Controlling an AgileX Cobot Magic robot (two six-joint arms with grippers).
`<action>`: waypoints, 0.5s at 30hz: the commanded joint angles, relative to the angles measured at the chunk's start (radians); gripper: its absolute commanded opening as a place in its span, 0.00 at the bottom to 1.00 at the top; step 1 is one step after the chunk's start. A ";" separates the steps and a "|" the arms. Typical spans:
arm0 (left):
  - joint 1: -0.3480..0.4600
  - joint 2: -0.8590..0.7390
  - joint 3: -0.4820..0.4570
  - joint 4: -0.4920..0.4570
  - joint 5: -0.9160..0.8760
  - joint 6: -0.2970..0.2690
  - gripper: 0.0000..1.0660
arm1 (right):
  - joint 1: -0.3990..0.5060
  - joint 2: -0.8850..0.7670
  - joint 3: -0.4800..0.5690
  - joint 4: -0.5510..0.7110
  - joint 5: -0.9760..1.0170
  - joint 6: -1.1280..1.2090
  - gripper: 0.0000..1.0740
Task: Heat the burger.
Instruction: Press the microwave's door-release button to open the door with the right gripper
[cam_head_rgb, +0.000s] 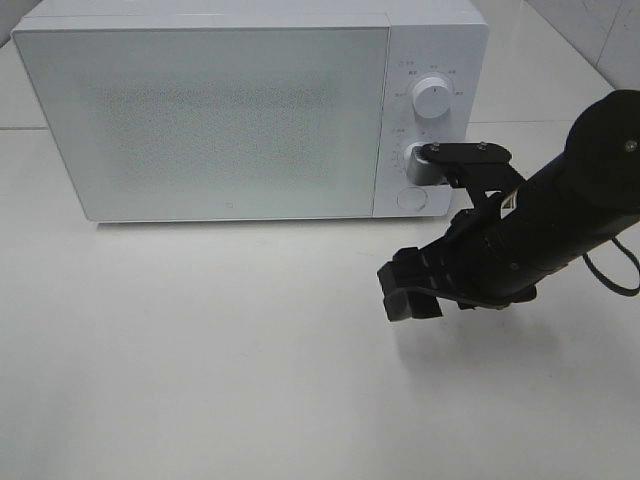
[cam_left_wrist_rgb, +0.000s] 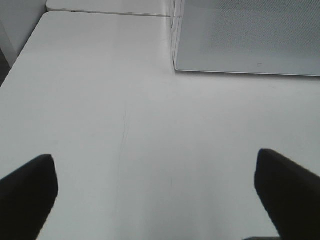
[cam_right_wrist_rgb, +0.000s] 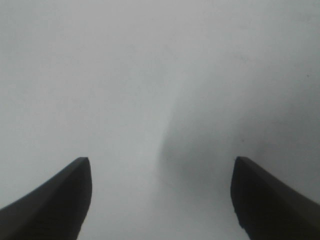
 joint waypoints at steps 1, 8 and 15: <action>0.001 -0.015 0.003 -0.009 -0.014 0.000 0.94 | -0.003 -0.012 -0.020 -0.077 0.090 0.021 0.70; 0.001 -0.015 0.003 -0.009 -0.014 0.000 0.94 | -0.002 -0.156 -0.028 -0.200 0.259 0.054 0.70; 0.001 -0.015 0.003 -0.009 -0.014 0.000 0.94 | -0.002 -0.332 -0.028 -0.208 0.366 0.052 0.70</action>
